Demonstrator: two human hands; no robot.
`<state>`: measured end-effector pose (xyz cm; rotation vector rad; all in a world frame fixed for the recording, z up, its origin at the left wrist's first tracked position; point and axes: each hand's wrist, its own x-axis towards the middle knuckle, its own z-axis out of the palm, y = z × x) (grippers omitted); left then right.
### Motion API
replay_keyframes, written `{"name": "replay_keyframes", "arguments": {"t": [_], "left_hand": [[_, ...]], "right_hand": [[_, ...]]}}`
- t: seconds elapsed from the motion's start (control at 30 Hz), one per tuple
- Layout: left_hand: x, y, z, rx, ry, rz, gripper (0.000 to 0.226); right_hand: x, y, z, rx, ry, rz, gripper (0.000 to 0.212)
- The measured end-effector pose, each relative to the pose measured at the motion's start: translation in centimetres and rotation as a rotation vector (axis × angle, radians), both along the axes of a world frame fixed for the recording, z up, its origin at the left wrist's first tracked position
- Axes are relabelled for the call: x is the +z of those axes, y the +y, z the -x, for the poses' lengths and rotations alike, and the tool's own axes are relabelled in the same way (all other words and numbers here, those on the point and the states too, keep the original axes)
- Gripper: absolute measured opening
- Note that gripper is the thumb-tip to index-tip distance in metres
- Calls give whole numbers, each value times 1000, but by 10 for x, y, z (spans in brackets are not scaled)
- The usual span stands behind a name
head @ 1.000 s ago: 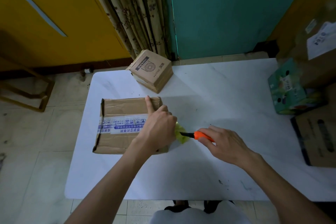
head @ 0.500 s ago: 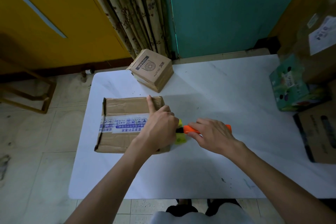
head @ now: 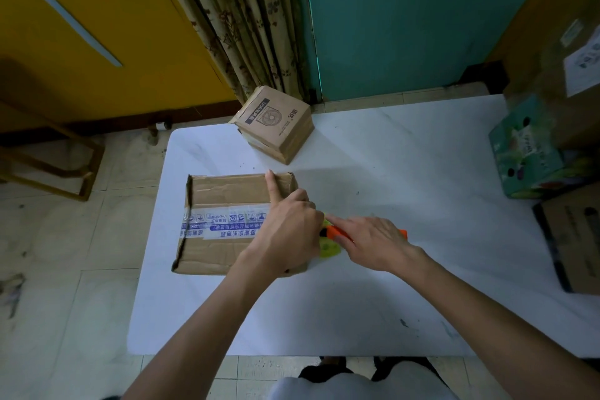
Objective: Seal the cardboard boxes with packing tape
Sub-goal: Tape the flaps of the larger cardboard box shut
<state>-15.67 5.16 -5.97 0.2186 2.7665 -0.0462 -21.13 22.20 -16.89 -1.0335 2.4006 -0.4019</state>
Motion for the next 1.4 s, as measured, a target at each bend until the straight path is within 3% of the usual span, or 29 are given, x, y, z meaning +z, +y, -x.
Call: {"name": "replay_keyframes", "arguments": {"t": [0.1, 0.2, 0.33, 0.57, 1.0, 1.3, 1.4], "left_hand": [[-3, -1, 0, -2, 4, 2, 22], [-5, -1, 1, 7, 10, 3, 20], [-6, -1, 1, 14, 16, 3, 18], [-9, -3, 1, 32, 34, -1, 20], [-7, 0, 1, 10, 46, 22, 25], [-4, 2, 0, 13, 24, 61, 21], [-5, 2, 0, 13, 18, 65, 24]], "right_hand": [[-7, -1, 0, -38, -50, -10, 42], [-11, -4, -1, -112, -126, 4, 15], [-16, -9, -6, -201, -266, -37, 26], [-14, -9, -21, -308, -77, -47, 28], [10, 51, -28, -254, 12, 162, 33], [20, 34, -10, -103, 19, 89, 41], [22, 30, -10, -98, 34, 93, 56]]}}
